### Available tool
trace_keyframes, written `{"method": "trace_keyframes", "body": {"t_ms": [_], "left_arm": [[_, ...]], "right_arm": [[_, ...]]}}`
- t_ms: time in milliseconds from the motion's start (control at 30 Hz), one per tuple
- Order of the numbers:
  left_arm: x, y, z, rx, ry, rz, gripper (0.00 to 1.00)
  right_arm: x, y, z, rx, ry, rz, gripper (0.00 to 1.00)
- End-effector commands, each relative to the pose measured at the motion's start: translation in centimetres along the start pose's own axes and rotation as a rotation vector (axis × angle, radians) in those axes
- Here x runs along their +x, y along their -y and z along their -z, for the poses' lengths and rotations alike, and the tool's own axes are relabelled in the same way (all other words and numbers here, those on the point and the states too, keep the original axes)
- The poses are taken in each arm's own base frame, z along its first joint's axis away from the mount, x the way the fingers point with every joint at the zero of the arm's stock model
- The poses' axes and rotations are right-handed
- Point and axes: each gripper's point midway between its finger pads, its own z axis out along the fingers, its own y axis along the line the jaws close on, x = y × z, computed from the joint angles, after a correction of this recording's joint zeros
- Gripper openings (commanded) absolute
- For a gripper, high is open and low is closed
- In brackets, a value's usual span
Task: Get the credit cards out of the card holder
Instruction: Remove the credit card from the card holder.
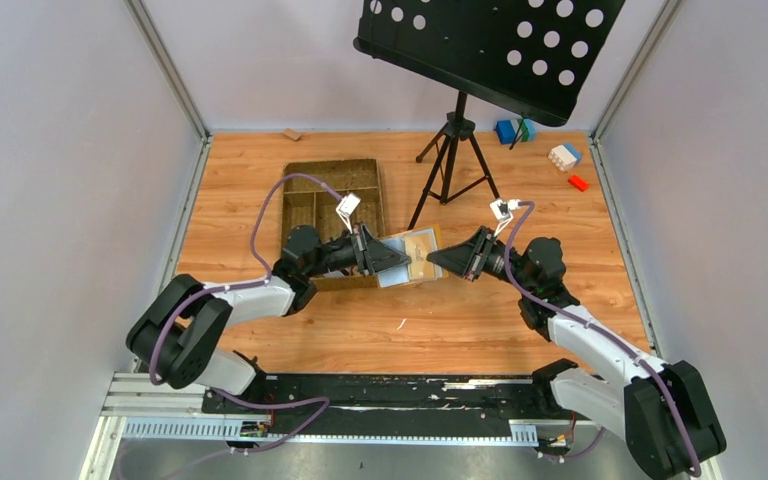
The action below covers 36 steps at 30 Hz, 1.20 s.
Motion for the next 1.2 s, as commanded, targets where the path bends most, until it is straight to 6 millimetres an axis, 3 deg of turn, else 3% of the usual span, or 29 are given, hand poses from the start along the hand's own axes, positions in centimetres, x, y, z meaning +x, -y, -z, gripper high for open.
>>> {"method": "trace_keyframes", "body": {"t_ms": [0, 133, 267, 467, 633, 700, 967, 1167], "left_arm": [[-0.7, 4.5, -1.0, 0.209, -0.001, -0.066, 0.21], [-1.0, 5.9, -0.6, 0.257, 0.019, -0.088, 0.19], [-1.1, 5.7, -0.6, 0.24, 0.022, -0.102, 0.0], [-1.1, 1.6, -0.4, 0.06, 0.024, -0.072, 0.0], [-1.6, 1.2, 0.1, 0.04, 0.051, -0.066, 0.0], [-1.7, 1.2, 0.2, 0.043, 0.057, -0.064, 0.0], [-2.0, 1.1, 0.4, 0.044, 0.072, -0.058, 0.0], [-1.9, 0.5, 0.5, 0.032, 0.071, -0.046, 0.0]], "right_arm": [[-0.4, -2.6, -0.1, -0.132, -0.004, 0.024, 0.1], [-0.2, -2.4, -0.2, -0.13, -0.011, 0.014, 0.1], [-0.3, -2.3, -0.2, -0.12, -0.008, 0.018, 0.1], [-0.7, -2.6, 0.3, -0.112, 0.013, 0.035, 0.19], [-1.2, -2.4, 0.8, -0.08, 0.049, 0.048, 0.36], [-1.4, -2.3, 1.0, -0.069, 0.06, 0.05, 0.37], [-1.8, -0.8, 1.2, -0.002, 0.079, 0.029, 0.09], [-2.5, 0.1, 2.0, 0.034, 0.114, 0.018, 0.04]]}}
